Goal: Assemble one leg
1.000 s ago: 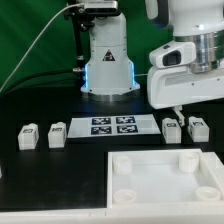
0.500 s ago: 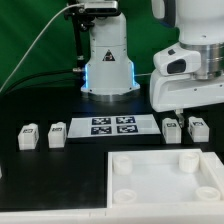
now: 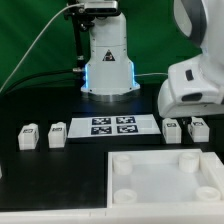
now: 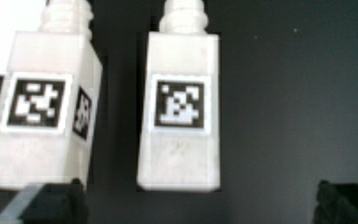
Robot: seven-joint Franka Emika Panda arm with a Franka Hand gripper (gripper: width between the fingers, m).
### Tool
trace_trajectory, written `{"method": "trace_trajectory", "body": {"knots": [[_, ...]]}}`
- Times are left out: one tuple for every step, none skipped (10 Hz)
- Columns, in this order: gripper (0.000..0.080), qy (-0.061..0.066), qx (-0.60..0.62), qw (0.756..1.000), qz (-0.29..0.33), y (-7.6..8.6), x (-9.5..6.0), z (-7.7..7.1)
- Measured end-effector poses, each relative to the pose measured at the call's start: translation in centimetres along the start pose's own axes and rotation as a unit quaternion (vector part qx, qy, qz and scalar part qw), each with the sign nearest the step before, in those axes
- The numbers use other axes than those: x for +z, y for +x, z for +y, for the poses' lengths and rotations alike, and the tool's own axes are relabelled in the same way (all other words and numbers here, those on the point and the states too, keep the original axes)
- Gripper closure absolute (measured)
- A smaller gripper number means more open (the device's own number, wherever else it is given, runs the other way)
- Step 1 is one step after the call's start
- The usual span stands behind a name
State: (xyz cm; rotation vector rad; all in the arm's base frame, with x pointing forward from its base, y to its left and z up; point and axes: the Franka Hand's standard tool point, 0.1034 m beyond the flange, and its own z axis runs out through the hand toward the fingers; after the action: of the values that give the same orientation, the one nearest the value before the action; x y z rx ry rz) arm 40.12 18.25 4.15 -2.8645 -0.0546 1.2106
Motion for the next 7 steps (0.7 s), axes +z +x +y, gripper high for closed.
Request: {"method": "trace_trajectory", "body": {"knots": [[0.0151,0.0,-0.001,0.999,-0.033,0.5,-0.1,0.0],[0.0151,0.003,-0.001,1.0,-0.023,1.1,-0.2,-0.2],[0.0151,0.002,-0.001,1.0,-0.024,0.9,-0.1,-0.1],[0.0151,0.002,0.004,1.0,-0.028,0.9,0.3,-0.2],[0.0151,0.0,0.007,0.999,-0.034,0.9,1.0,-0.4],[0.0151,-0.003,0.005,0.999,-0.037,0.8,1.6,-0.7],[0.0151,-0.004,0.004,0.999,-0.036,0.8,2.2,-0.8]]}}
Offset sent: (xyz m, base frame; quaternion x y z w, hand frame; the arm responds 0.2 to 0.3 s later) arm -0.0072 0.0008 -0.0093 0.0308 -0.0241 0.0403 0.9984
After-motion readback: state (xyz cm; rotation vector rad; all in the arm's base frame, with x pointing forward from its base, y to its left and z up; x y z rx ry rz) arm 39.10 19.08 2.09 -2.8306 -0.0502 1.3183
